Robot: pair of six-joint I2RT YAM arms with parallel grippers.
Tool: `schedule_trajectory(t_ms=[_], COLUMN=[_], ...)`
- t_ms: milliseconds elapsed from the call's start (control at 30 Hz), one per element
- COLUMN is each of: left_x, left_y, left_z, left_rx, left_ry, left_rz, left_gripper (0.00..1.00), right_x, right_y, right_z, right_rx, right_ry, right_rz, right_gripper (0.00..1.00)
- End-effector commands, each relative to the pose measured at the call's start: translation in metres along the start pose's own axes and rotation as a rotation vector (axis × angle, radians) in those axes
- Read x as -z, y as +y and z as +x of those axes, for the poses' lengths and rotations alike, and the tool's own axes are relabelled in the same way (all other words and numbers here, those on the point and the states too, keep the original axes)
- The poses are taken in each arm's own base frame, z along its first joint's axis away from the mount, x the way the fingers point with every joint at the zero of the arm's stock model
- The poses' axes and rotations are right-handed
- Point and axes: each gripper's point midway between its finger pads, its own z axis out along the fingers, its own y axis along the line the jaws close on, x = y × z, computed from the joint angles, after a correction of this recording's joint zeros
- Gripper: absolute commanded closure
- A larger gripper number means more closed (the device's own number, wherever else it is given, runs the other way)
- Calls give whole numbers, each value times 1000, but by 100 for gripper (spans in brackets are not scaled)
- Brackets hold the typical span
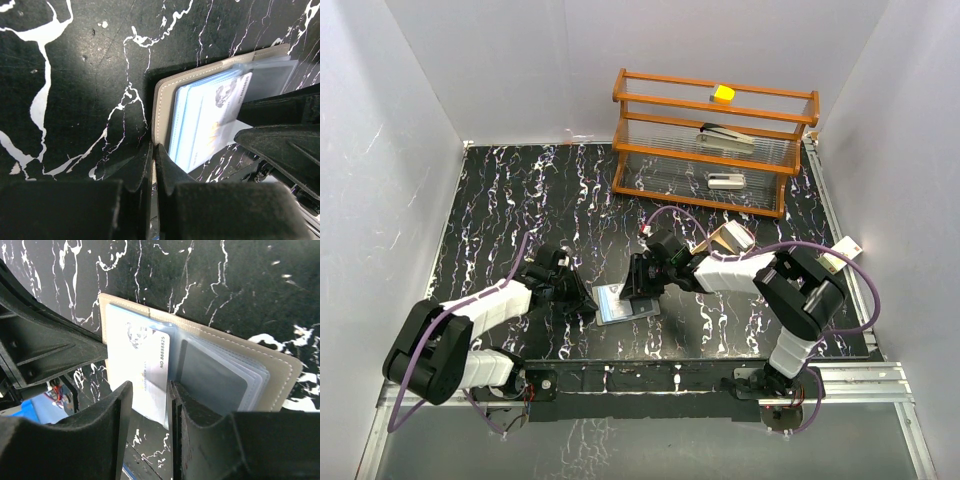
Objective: Put the credit cards into the card holder
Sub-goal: Insert the credit card into the card holder.
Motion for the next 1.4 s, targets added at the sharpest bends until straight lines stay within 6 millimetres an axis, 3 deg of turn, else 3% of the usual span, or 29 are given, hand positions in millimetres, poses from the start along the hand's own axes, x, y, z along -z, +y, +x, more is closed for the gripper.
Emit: schedule_trajectory(t_ms=[0,533,667,967,1133,1367], left_x=[0,-2,0,4,1,1], left_y=[-2,-11,-12,-16,-18,-27], left_z=[4,-2,-4,-1,8,10], left_rx=[-1,-12,-29,-102,-112,-128], left_ry=[22,19,20,44,98,135], left_rz=[18,46,32,57,90,129], left_gripper=[100,100,100,100,100,100], right_x=[9,-7,-7,22,46,84], right_y=[7,33,27,17,22,-5], right_z=[-15,-2,0,-16,-38,-83], right_rx=[46,94,106,198,311,427], right_ry=[-60,-20,-16,-68,-124,-193], right_rz=[35,-35,-4,117,148,357], right_gripper=[68,77,77,67,61,59])
